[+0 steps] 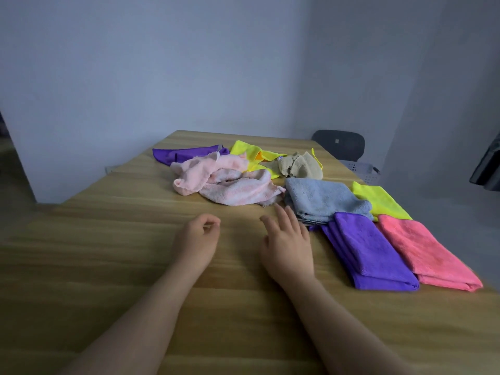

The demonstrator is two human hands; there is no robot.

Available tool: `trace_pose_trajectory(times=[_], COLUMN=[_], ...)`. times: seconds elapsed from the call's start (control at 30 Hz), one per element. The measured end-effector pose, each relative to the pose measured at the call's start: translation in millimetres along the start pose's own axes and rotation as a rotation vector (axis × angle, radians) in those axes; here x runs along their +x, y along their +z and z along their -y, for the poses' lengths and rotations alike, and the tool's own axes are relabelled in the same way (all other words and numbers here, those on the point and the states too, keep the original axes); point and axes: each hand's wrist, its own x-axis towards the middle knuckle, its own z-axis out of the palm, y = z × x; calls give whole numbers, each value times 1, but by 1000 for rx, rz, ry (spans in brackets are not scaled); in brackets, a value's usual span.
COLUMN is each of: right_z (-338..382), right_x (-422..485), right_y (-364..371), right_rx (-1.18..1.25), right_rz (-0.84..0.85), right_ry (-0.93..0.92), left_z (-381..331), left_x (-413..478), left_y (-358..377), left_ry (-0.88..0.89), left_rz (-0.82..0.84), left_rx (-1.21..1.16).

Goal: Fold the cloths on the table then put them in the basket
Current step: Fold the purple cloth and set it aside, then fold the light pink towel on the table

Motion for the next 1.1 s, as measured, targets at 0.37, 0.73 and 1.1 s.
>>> trace_pose_trajectory(times=[0.37, 0.73, 1.1], right_z=[14, 12, 30], right_x=[48, 53, 19], right_y=[37, 37, 12], right_rx=[183, 141, 303], right_rz=[280, 290, 134], right_ry=[190, 138, 231], left_z=[35, 45, 30], left_x=[104, 151, 34], left_y=[3, 7, -50], left_ry=[322, -125, 106], left_rz=[-52, -107, -342], left_rx=[739, 643, -47])
